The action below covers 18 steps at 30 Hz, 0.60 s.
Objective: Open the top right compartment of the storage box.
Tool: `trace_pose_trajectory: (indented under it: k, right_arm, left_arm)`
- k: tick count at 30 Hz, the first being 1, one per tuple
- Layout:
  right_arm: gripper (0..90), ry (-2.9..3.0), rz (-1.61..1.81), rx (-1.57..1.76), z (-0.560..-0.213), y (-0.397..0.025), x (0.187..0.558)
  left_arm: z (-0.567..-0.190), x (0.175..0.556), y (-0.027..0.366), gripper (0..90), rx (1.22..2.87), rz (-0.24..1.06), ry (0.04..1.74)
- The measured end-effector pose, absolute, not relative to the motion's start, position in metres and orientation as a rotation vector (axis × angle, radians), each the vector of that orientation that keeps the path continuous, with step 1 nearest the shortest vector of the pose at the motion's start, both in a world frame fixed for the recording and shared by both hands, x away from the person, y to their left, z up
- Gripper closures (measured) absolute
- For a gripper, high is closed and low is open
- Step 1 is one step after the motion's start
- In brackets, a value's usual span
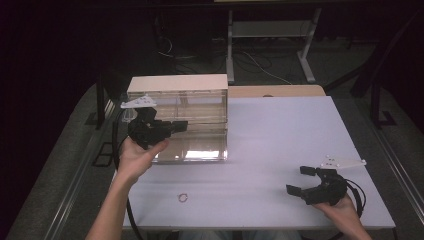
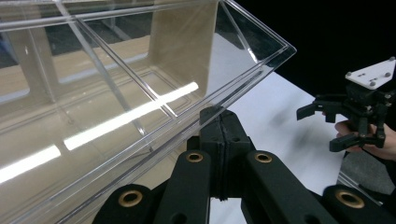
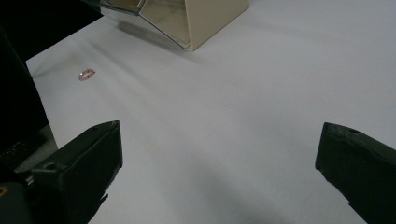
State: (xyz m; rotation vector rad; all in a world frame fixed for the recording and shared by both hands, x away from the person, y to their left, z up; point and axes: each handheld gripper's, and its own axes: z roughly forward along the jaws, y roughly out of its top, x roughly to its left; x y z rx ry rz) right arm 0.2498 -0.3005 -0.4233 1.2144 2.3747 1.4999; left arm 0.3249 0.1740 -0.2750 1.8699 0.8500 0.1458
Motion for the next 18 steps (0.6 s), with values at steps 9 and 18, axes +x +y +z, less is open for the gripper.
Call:
trace_pose_trajectory:
  k: [9, 18]
  right_arm:
    - [1.0, 2.376, 1.496, 1.208, -0.424, -0.3, 0.25]
    - [1.0, 2.376, 1.496, 1.217, -0.423, -0.3, 0.25]
  left_arm:
    - [-0.267, 0.327, 0.175, 89.4, 1.886, 0.129, 0.836]
    - [-0.259, 0.33, 0.175, 89.3, 1.898, 0.12, 0.826]
